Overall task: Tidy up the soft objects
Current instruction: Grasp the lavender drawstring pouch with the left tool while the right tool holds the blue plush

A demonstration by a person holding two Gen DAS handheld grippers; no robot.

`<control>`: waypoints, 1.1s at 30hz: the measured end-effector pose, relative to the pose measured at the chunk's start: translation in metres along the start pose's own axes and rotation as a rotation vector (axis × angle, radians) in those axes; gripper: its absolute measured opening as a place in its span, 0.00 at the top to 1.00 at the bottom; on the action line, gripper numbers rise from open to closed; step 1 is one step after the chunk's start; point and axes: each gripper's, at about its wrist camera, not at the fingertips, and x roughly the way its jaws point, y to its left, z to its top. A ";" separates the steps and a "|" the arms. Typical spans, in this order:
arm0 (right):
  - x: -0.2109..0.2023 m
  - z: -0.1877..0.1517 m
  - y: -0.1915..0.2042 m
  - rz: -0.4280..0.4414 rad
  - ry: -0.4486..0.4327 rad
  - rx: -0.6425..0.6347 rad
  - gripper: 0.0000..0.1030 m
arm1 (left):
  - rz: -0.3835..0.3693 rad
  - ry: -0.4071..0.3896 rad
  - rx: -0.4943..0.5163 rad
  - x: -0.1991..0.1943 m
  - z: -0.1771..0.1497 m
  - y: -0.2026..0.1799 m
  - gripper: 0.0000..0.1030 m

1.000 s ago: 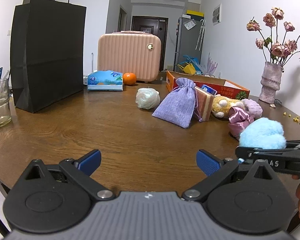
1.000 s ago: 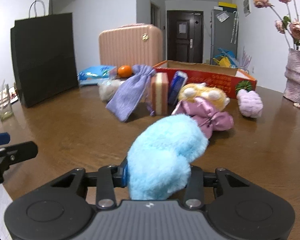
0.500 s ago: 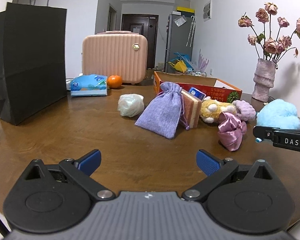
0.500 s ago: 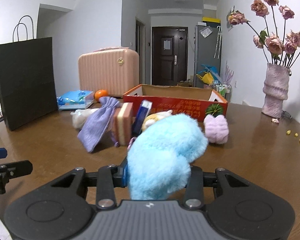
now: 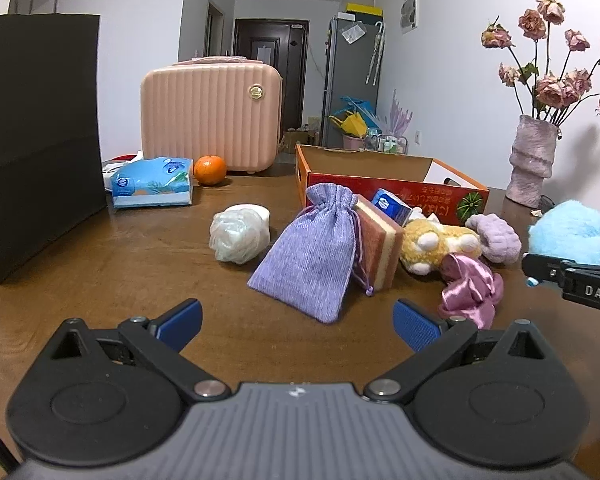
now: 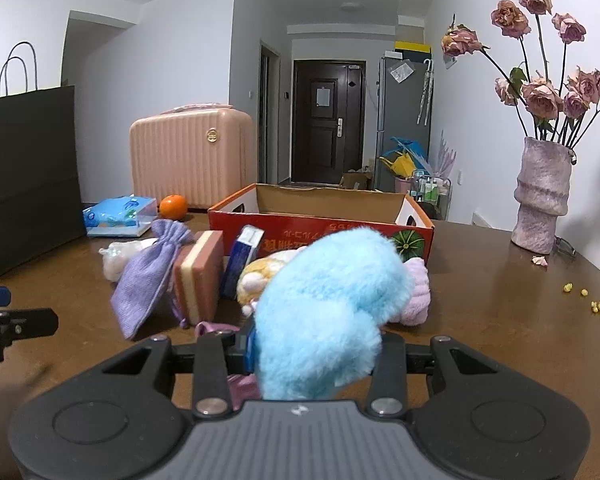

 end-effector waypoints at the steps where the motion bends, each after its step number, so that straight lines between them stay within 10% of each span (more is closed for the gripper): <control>1: 0.003 0.002 -0.003 -0.001 0.000 0.002 0.63 | 0.001 0.004 0.004 0.004 0.003 0.000 0.00; 33: 0.089 0.028 -0.063 -0.058 -0.002 0.023 0.63 | -0.045 0.166 0.131 0.158 0.053 -0.007 0.00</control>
